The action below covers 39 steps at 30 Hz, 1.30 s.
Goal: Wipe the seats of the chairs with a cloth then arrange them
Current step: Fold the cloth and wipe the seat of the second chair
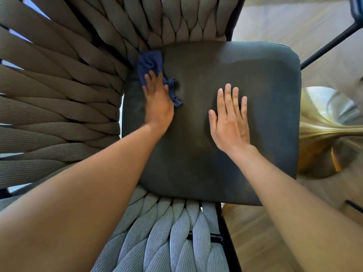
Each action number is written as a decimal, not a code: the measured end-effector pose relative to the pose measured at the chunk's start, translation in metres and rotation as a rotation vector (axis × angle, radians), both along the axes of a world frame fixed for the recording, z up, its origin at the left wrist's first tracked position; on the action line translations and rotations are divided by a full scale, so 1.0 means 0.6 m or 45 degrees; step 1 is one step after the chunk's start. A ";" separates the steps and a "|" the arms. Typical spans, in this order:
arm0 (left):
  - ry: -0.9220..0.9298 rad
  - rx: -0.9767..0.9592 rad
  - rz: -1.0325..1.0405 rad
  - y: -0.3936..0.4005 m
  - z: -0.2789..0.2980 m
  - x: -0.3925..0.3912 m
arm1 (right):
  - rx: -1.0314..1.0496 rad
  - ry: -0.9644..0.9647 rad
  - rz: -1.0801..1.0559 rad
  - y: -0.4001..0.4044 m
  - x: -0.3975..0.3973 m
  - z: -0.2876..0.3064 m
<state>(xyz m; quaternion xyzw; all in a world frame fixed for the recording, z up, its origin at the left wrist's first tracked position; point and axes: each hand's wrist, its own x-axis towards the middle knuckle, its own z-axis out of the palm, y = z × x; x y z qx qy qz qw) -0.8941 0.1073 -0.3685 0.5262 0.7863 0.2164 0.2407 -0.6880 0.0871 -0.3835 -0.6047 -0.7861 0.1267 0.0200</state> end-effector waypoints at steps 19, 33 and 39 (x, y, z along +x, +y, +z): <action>0.057 0.148 -0.322 -0.042 0.000 0.050 | -0.001 -0.069 -0.095 -0.054 0.086 0.017; -0.224 0.094 0.341 -0.189 0.085 0.048 | -0.106 0.037 0.337 -0.142 0.065 0.035; 0.099 -0.082 0.198 -0.202 0.037 -0.029 | -0.138 0.024 0.405 -0.169 0.053 0.024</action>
